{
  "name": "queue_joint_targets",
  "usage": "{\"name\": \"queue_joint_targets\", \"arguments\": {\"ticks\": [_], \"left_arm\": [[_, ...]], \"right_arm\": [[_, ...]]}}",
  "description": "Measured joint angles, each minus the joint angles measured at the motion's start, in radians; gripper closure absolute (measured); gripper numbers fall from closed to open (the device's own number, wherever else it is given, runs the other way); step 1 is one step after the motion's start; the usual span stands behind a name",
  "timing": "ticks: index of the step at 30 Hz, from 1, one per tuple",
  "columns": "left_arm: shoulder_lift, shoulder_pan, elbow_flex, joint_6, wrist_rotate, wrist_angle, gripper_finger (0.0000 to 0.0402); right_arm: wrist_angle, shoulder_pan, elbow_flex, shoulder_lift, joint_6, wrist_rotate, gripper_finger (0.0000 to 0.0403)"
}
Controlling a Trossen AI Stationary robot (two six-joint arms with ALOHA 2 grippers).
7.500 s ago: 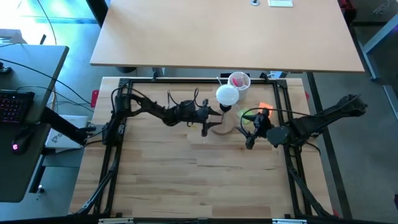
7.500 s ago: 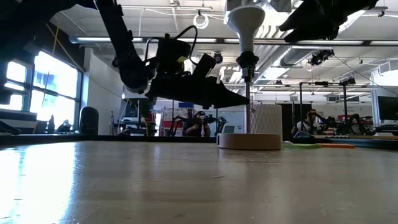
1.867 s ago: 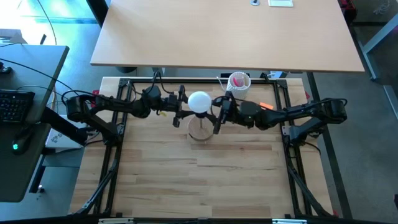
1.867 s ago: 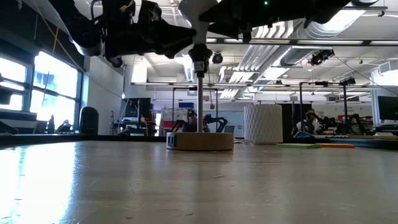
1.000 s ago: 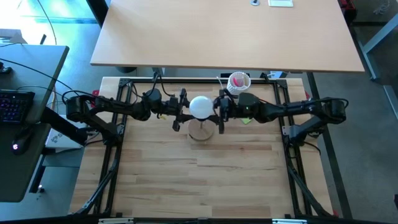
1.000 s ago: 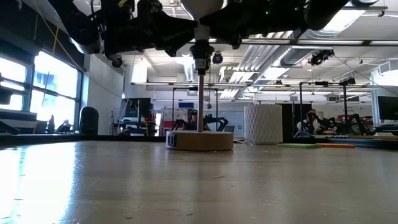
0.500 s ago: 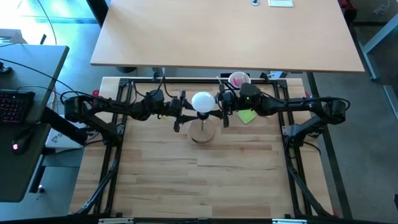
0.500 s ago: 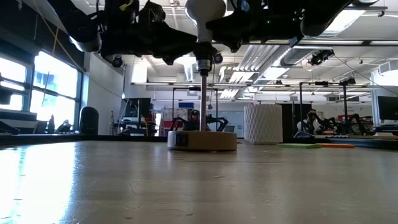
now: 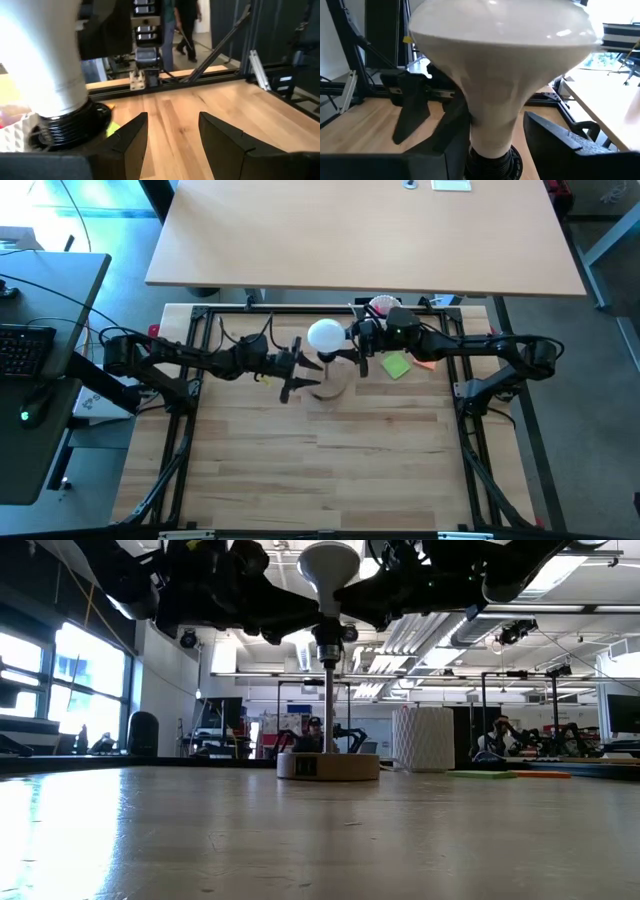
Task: Screw lightbulb
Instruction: Remove the lightbulb from the lamp socket
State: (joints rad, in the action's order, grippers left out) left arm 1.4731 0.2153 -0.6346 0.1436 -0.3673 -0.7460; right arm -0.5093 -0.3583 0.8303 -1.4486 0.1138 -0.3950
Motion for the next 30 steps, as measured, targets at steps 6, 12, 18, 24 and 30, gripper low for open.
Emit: {"name": "queue_joint_targets", "arguments": {"ticks": [6, 12, 18, 24, 30], "left_arm": [[0.0, 0.004, 0.0, -0.001, 0.021, 0.0, 0.0232], [0.0, 0.005, 0.0, -0.001, 0.064, 0.041, 0.0232], [-0.001, 0.004, 0.0, 0.0, 0.114, 0.105, 0.0232], [-0.001, 0.005, -0.001, 0.042, 0.257, 0.199, 0.0232], [0.014, 0.005, -0.002, 0.118, 0.349, 0.216, 0.0232]], "right_arm": [[0.019, 0.001, 0.0, 0.0, -0.026, -0.008, 0.0222], [0.022, -0.004, 0.0, 0.0, 0.006, -0.011, 0.0194], [0.095, -0.008, 0.0, 0.021, 0.107, 0.029, 0.0142], [0.284, 0.082, 0.0, 0.106, 0.132, 0.389, 0.0137], [0.23, 0.257, 0.0, 0.081, -0.008, 0.604, 0.0137]]}}
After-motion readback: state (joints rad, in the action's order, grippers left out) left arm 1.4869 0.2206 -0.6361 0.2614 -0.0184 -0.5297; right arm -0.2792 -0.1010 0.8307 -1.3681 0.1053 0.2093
